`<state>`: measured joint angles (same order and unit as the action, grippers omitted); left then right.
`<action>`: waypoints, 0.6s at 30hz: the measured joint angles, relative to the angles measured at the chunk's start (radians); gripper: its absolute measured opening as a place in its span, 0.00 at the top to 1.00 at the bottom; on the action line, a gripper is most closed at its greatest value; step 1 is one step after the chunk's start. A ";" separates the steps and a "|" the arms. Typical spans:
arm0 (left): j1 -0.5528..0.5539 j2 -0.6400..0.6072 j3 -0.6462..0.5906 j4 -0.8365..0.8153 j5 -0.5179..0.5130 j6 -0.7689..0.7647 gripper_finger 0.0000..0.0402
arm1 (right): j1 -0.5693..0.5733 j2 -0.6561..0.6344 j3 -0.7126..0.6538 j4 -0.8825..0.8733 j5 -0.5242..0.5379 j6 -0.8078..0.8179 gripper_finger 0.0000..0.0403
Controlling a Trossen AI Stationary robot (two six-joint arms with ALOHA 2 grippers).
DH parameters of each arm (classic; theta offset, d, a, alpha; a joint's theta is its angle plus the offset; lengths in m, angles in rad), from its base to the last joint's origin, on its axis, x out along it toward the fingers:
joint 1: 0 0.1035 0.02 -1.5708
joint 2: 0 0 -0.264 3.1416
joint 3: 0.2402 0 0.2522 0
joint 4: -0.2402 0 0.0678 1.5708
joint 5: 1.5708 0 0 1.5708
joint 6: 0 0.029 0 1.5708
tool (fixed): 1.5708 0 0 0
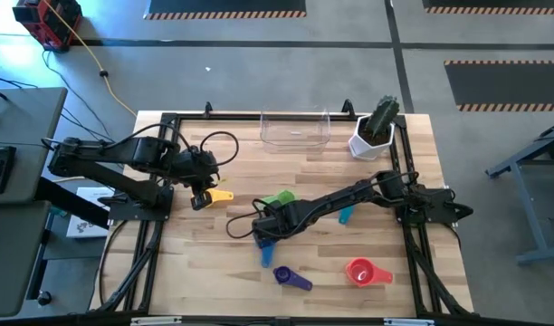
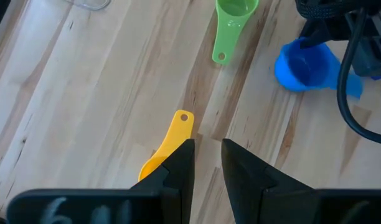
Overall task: Nest measuring cups in basket
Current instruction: Stack the blue measuring cup on the top of the red measuring cup
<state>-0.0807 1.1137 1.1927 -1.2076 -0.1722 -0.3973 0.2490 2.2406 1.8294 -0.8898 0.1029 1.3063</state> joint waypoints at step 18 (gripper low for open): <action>0.000 0.000 0.000 0.000 0.000 0.000 0.82 | 0.008 -0.008 0.185 -0.273 0.002 -0.349 0.99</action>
<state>-0.0807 1.1138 1.1923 -1.2076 -0.1719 -0.3978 0.2573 2.2330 2.0147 -1.1626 0.1045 0.9569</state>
